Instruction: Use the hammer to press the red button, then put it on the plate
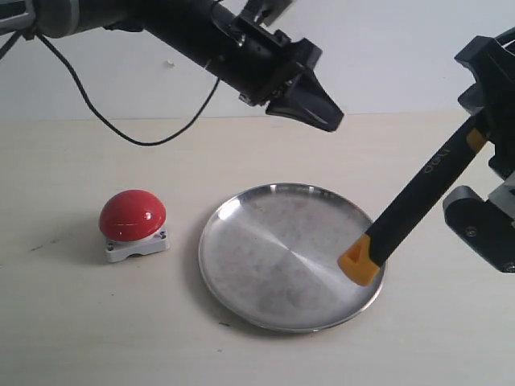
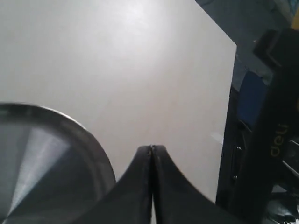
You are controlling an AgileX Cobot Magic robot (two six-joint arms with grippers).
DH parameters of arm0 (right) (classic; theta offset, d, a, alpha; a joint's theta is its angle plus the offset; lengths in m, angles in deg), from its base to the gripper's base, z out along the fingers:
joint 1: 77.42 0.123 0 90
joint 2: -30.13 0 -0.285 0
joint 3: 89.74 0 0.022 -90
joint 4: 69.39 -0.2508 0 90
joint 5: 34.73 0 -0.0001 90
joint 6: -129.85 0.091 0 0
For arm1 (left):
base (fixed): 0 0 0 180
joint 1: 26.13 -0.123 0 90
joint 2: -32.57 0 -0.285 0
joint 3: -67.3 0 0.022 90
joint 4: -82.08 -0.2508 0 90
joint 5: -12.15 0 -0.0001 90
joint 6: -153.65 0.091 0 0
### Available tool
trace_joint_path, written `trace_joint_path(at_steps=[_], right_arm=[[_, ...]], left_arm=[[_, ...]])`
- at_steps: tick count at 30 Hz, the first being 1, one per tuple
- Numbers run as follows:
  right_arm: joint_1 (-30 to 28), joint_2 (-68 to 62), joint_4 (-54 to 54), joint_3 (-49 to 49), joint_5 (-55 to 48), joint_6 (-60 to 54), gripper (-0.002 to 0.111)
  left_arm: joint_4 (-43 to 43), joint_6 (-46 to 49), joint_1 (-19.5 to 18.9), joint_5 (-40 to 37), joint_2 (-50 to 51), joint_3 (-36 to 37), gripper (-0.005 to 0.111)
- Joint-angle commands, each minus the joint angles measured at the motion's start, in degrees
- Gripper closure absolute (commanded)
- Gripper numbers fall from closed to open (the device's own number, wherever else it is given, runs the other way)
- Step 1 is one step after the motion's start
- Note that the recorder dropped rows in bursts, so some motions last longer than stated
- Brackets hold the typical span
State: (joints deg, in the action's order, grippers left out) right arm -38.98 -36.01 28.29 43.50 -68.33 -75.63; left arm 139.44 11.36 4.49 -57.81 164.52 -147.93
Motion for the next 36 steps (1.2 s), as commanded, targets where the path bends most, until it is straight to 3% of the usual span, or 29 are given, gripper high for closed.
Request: trace_joint_path(at_steps=[1,10,18,23,36], right_arm=[[0.2,2.5,2.3,0.3,1.7,0.5,0.108],[0.2,4.4,2.3,0.3,1.9,0.5,0.108],[0.2,4.4,2.3,0.3,3.5,0.8,0.108],[0.2,4.4,2.3,0.3,3.3,1.8,0.108],[0.2,4.4,2.3,0.2,-0.1,5.2,0.108]], left_arm=[[2.4,2.3,2.0,0.0,-0.8,0.6,0.1],[5.5,1.4,2.5,0.0,-2.7,1.0,0.061],[4.0,0.8,6.7,0.0,-3.5,1.8,0.059],[0.9,-0.4,9.5,0.0,-3.5,1.8,0.043],[-2.0,-0.4,10.1,0.0,-8.1,4.1,0.043]])
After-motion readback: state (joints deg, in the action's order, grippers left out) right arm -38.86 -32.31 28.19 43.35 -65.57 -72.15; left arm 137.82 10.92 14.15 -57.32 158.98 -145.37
